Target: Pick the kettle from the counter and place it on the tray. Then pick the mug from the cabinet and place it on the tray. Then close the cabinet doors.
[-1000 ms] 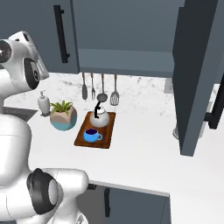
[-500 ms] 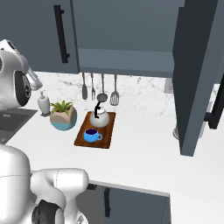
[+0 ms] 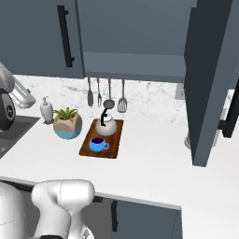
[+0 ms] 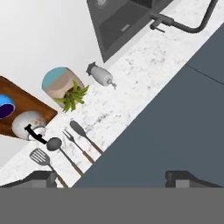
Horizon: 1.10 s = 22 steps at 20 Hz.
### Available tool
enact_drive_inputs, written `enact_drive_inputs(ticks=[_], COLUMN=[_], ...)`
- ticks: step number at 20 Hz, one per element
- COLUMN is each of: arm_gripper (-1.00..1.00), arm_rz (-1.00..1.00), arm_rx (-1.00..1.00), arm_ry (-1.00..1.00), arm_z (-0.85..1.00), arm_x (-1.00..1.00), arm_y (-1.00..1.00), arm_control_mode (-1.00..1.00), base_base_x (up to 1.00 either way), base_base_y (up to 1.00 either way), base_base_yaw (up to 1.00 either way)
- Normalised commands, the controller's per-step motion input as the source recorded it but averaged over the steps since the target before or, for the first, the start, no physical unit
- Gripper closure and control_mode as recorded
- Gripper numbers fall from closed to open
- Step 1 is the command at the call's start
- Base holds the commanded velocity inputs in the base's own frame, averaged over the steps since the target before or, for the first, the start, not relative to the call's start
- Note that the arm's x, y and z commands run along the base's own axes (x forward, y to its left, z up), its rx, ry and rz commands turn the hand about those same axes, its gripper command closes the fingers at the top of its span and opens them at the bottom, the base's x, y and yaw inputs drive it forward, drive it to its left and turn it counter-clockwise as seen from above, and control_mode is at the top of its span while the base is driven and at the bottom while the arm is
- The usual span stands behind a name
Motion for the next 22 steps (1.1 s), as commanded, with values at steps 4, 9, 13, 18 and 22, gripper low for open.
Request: enact_drive_inputs(ticks=[4,9,13,18,22], arm_gripper=[-1.00,-1.00,-1.00,-1.00,-1.00], arm_rz=[0.00,0.01,-0.09,-0.22,-0.25], arm_rx=[-0.22,-0.22,-0.09,-0.01,0.03], arm_ry=[0.11,0.12,0.00,-0.02,-0.06], arm_z=[-0.05,-0.02,0.00,0.00,0.04], arm_x=[-0.45,-0.39,-0.24,-0.17,-0.20], arm_y=[-0.10,-0.25,-0.50,-0.51,-0.58], arm_control_mode=[-1.00,-1.00,-1.00,-1.00,-1.00], base_base_x=[0.00,0.00,0.00,0.00,0.00], base_base_y=[0.00,0.00,0.00,0.00,0.00], base_base_yaw=[0.00,0.00,0.00,0.00,0.00])
